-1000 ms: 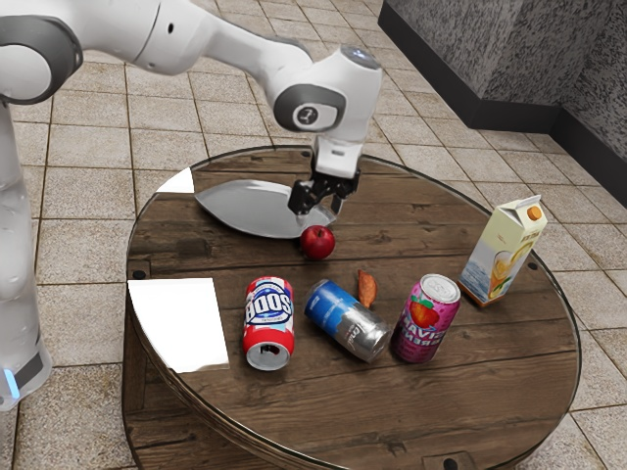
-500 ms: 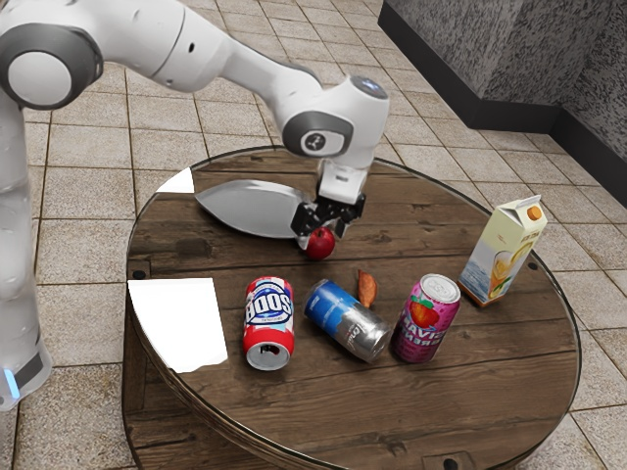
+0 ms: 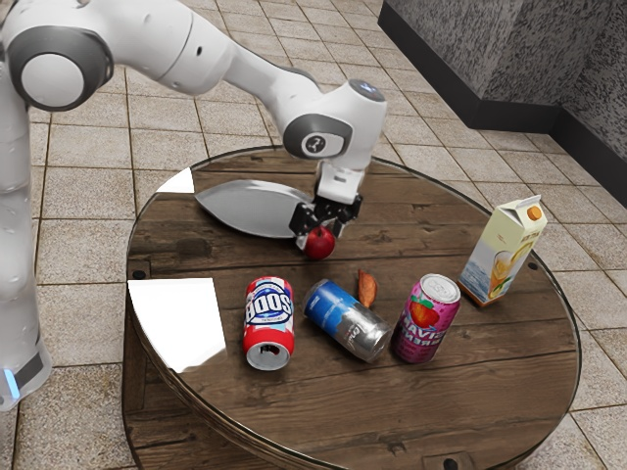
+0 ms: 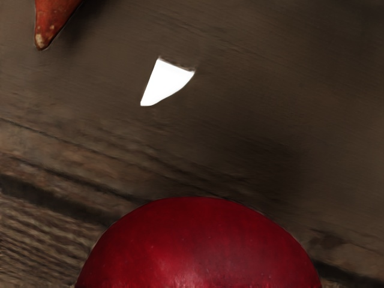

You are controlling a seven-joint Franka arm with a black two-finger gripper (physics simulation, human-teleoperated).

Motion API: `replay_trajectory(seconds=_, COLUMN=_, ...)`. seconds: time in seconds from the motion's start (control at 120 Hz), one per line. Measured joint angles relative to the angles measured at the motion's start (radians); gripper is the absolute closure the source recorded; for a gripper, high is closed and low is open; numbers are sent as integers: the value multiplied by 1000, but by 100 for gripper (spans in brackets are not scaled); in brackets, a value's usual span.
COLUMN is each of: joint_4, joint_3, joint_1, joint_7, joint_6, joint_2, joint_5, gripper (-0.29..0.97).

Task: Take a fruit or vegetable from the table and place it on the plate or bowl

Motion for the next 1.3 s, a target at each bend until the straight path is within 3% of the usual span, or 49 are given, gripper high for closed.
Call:
replay_trajectory(seconds=0.742, joint_4=0, joint_3=0, joint_1=-11, joint_7=10, joint_6=8, joint_2=37, joint_5=-3, gripper=0)
replay_trajectory(seconds=1.017, joint_4=3, joint_3=-1, joint_1=-10, joint_7=1, joint_6=20, joint_2=38, joint_5=-6, gripper=48)
replay_trajectory(seconds=1.3, joint_4=42, joint_3=7, joint_1=-27, joint_7=-20, joint_6=-17, joint_2=-56, joint_5=4, gripper=59)
